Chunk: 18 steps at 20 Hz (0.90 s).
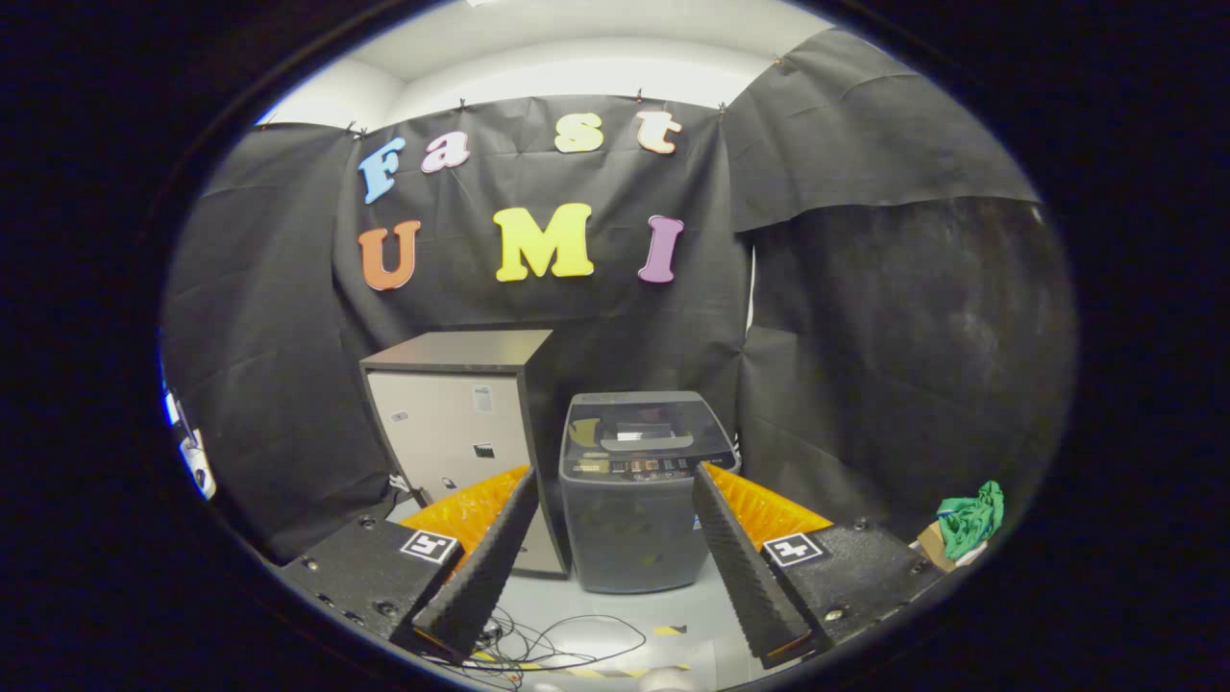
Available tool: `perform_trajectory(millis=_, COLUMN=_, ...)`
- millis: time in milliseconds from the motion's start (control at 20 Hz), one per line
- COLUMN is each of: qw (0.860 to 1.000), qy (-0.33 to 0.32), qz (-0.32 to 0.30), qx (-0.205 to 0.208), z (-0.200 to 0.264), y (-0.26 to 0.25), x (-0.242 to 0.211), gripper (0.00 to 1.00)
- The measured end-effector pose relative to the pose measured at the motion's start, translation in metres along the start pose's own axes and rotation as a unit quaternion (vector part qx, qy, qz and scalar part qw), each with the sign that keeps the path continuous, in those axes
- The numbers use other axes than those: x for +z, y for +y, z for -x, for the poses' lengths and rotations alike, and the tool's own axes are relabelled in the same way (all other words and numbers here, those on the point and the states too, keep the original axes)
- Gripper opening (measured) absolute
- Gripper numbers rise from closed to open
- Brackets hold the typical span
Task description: Put the clothes into the washing machine and then close the washing machine lid.
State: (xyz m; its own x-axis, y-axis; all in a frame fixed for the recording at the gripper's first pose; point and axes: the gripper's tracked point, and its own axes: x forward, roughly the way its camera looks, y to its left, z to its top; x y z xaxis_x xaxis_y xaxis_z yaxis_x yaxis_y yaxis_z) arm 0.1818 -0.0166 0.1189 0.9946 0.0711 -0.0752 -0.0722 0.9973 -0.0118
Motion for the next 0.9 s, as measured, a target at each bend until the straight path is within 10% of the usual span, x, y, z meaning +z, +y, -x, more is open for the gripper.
perform_trajectory(millis=900, qw=1.000, qy=0.001, qz=0.005, qx=-0.010, z=-0.001, y=0.007, x=0.012, gripper=1.00)
